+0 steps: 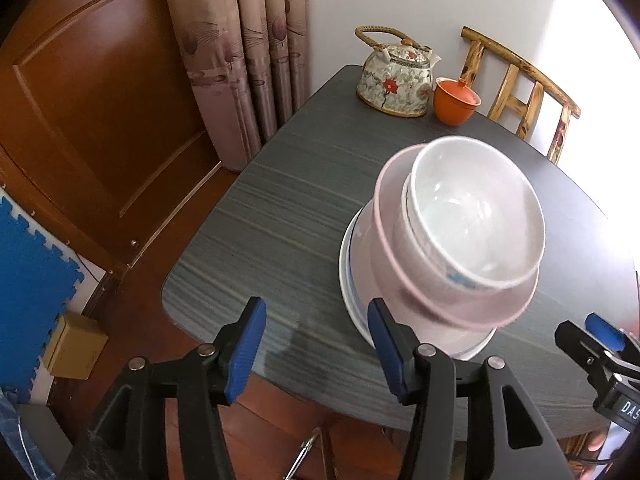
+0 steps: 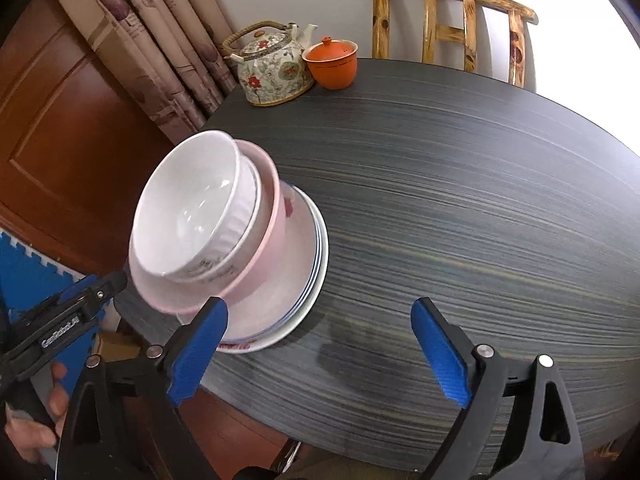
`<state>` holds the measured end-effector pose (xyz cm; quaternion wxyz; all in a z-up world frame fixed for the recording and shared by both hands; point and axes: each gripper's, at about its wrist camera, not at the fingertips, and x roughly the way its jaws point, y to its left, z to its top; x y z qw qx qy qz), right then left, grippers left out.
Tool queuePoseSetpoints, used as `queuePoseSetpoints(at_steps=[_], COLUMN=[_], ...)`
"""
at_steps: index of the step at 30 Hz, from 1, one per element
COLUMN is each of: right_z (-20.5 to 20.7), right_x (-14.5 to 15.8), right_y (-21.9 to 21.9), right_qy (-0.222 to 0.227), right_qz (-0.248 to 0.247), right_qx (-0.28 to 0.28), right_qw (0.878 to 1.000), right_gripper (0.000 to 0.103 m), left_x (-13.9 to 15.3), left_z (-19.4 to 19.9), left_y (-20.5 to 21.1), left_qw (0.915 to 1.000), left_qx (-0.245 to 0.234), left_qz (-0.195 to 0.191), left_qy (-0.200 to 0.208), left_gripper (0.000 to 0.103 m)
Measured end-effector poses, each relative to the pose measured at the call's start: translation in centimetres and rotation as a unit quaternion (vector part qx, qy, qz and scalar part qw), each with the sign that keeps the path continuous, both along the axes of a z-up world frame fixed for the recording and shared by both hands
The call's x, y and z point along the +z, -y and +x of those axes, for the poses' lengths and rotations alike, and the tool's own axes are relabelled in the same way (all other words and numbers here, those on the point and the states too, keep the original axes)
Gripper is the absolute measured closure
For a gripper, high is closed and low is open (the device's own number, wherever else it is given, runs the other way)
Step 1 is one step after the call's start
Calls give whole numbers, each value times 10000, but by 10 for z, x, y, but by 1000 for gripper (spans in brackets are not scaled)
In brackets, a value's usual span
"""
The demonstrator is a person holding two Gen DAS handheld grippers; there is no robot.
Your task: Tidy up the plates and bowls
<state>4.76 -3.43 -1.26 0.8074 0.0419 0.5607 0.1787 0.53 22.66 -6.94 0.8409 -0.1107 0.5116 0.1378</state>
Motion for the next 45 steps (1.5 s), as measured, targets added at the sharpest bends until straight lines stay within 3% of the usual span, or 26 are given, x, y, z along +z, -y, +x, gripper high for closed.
queuePoseSetpoints(at_steps=[9,18,23,45], right_z=[-37,-76,-90,-93], right_x=[3,-1,-8,-15], right_y=[-7,-15,-13,-14], right_qy=[327,665,616,627], right_qz=[-152,-398,-399,-674], right_qx=[197,383,418,262], right_qw=[9992,9963,9964,9954], right_gripper=[6,5,5,2], left_x=[-6,-5,-3,-4], left_z=[-30,-44,-47,-49], left_y=[27,53,63,70], left_qw=[9998,9998,9994,9990], left_qx=[-86,-118,-229,-312], left_qz=[123,148,236,285], left_qy=[-129,18,67,135], left_gripper=[49,49,49,49])
